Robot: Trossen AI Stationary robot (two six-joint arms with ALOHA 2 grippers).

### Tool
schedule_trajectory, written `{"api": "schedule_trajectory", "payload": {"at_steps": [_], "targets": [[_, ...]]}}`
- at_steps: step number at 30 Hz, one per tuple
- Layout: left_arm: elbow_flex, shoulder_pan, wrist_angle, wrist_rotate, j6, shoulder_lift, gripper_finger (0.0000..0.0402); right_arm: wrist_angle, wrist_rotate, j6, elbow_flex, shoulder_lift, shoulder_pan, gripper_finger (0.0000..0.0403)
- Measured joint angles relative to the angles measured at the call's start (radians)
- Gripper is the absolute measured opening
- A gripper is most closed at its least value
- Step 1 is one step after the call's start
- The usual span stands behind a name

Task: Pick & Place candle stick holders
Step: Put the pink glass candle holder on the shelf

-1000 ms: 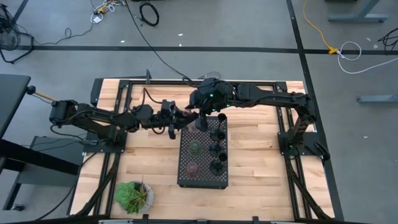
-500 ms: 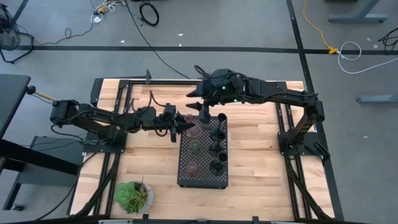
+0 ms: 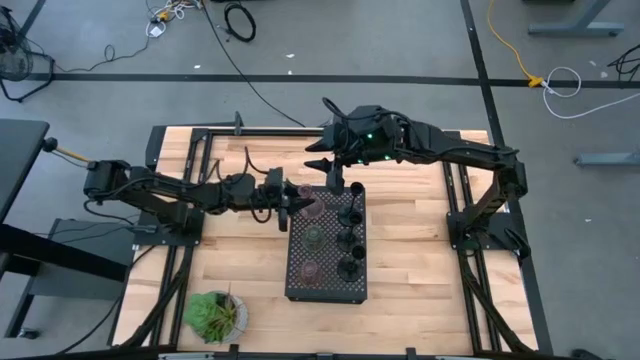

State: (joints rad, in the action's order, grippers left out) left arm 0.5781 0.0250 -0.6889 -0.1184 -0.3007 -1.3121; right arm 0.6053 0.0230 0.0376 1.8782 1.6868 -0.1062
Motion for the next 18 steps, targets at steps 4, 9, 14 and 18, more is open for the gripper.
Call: {"api": "schedule_trajectory", "payload": {"at_steps": [4,9,14,18], "targets": [[0.043,0.0,0.002,0.019,0.041,-0.051,0.0127,0.001,0.0,0.0,0.0,0.0,0.001,0.017],[0.11,0.005,0.076,0.026,0.086,-0.11,0.0127,0.016,0.0,-0.003,0.0,0.0,0.001,0.0171],[0.116,0.025,0.121,0.03,0.087,-0.117,0.0127,0.052,0.0,-0.003,0.0,0.0,0.0,0.0171],[0.116,0.024,0.15,0.029,0.085,-0.119,0.0127,0.077,0.001,-0.003,0.0,0.0,0.001,0.0171]]}}
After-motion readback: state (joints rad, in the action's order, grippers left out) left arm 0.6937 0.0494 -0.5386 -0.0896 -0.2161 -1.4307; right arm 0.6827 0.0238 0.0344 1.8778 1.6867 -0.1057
